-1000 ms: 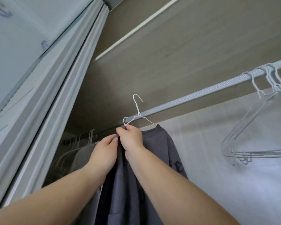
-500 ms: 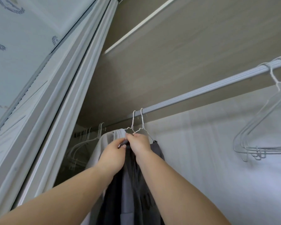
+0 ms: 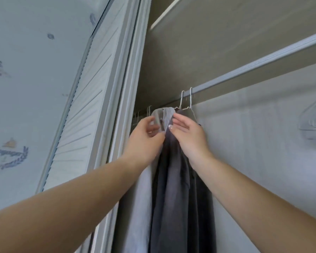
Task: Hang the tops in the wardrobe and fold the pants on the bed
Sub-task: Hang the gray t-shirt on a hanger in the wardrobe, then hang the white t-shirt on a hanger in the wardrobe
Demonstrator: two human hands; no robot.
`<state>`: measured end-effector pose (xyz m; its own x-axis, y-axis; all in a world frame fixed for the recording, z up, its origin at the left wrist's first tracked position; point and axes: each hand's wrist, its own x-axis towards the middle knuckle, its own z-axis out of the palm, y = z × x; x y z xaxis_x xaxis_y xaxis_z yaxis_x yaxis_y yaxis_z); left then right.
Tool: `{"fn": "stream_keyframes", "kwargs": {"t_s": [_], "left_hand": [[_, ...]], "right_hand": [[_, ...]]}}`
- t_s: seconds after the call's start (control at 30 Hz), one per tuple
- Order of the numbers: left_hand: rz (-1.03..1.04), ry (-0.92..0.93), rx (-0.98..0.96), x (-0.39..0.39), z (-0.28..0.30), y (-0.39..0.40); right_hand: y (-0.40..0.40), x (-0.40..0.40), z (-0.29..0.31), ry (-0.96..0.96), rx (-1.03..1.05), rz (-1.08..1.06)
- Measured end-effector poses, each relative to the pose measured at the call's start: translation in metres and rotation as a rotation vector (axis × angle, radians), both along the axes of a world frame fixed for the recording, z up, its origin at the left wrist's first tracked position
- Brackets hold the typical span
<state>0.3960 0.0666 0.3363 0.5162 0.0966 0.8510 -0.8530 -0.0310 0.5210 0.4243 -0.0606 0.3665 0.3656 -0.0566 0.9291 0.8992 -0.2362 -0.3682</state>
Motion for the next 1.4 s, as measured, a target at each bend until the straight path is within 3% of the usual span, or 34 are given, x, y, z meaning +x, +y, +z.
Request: {"fn": "stream_keyframes", "kwargs": {"t_s": [0.17,0.3,0.5,0.77,1.1,1.4], "left_hand": [[-0.15,0.136,-0.067,-0.08,-0.076,0.059],[-0.09,0.215,-0.073,-0.147,-0.135,0.116],[0.215,0.324,-0.104,-0.266,-0.221,0.219],[0.766,0.57,-0.216,-0.527,-0.343,0.355],[1.3,0.725,-0.635,-0.795,-0.449,0.398],[1.672,0.768,-0.978,-0.925,-0.513,0.41]], "right_hand": [[0.019,-0.078,-0.074,0.066,-0.054,0.186],[0.072,-0.145,-0.127,0.144,-0.207,0.33],[0.186,-0.24,-0.206,0.307,-0.304,0.578],[0.368,-0.408,-0.338,0.566,-0.559,1.063],[0.533,-0.648,-0.457,0.714,-0.968,1.683],[0.627,-0.786,-0.511,0.738,-1.267,1.996]]}}
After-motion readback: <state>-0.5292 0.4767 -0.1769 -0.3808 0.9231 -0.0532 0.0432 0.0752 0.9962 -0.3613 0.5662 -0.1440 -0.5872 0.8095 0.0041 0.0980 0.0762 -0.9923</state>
